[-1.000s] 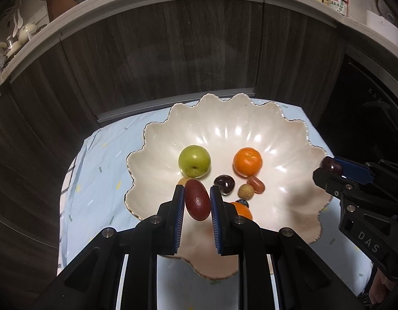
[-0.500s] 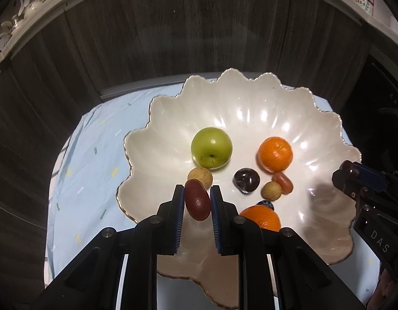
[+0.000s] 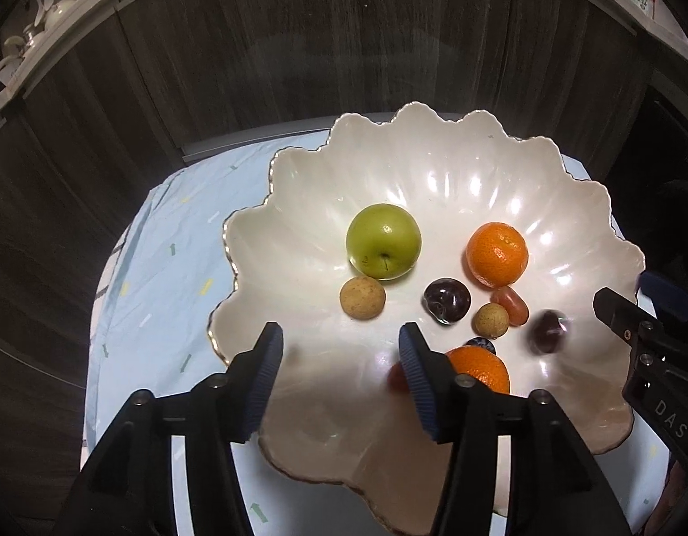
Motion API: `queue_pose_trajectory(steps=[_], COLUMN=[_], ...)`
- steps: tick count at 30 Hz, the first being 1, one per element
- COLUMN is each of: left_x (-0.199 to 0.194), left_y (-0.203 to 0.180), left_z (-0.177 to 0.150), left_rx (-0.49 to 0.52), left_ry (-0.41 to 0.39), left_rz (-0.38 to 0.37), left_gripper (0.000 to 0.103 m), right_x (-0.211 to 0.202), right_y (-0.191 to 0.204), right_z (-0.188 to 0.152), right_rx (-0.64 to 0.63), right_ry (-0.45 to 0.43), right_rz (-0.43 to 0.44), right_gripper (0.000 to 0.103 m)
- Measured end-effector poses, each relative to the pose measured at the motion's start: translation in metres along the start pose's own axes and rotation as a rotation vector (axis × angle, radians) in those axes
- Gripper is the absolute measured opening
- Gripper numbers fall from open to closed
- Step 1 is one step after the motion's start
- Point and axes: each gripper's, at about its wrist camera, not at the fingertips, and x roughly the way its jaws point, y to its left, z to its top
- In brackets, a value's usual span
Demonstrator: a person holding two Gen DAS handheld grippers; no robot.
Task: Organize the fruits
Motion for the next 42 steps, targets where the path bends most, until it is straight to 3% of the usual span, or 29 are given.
queue_pose_trajectory(steps=[2,4,15,42], left_x=[-0.003,-0.008,-0.047,-0.145], left_y=[0.002,0.003,0.003,0.019], left_z=[0.0,0.001,-0.001,-0.049], left_rx=[-0.004,-0.006,-0.003,-0.034], left_ry=[-0.003,-0.013,-0.066,-0.137], left_rz=[0.004,0.015,0.036,0.058], left_gripper=[0.061,0.07,0.089,0.09], right_x=[-0.005,-0.01,-0.043,-0.13], right_y=[-0.001,-0.002,-0.006,0.005], right_z=[0.001,0.002,-0.002,-0.047], right_rx=[0.004,0.006,0.026,0.069], right_ry=[-0.021,-0.035,-0.074,-0.131], right_rz=[-0.023,-0.036,-0.039,0.001], right_gripper=[0.07,0.074,0.081,0.082])
